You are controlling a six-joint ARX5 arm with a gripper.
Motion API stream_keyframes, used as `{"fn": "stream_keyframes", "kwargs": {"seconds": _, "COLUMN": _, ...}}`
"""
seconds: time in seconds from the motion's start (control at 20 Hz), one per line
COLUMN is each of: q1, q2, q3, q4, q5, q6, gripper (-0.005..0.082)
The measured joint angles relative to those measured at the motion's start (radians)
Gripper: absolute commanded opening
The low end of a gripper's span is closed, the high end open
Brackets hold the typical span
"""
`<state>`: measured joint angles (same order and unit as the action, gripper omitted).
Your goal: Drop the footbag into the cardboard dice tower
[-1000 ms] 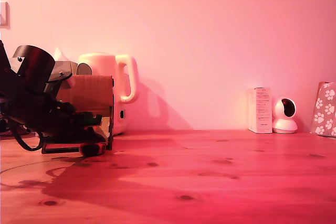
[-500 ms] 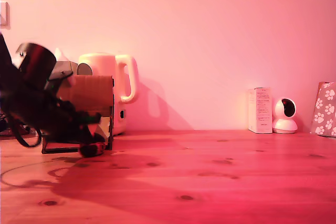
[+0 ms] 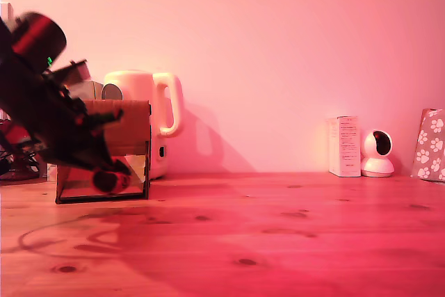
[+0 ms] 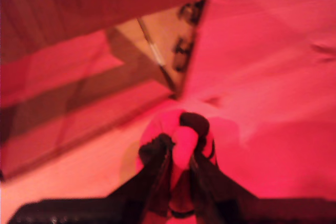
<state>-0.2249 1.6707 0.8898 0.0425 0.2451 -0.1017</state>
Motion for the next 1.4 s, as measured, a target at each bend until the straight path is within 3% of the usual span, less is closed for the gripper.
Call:
{"fn": "stream_keyframes", "kwargs": {"seconds": 0.3, "q1": 0.0, "q2": -0.232, "q3": 0.0, "q4": -0.083, "q5": 0.007, "q6": 0.0, "gripper": 0.0072}}
{"fn": "stream_keyframes", "kwargs": {"seconds": 0.45, "q1": 0.0, "q2": -0.323, "q3": 0.0, "q4": -0.011, "q5": 0.007, "q6": 0.0, "gripper": 0.0072}}
{"fn": "stream_keyframes", "kwargs": {"seconds": 0.6, "q1": 0.0, "q2": -0.361, "q3": 0.0, "q4": 0.137, "q5": -0.013, "q6": 0.031, "gripper": 0.0072}}
{"fn": "stream_keyframes", "kwargs": {"seconds": 0.95, "q1": 0.0, "q2": -0.303, "q3": 0.0, "q4": 0.397, "q5": -0.11, "q6": 0.09, "gripper": 0.0072}}
{"fn": "stream_keyframes", "kwargs": {"seconds": 1.4, "q1": 0.013, "q2": -0.033, "q3": 0.179, "q4": 0.412, "q5": -0.15, "q6": 0.13, "gripper": 0.0072}}
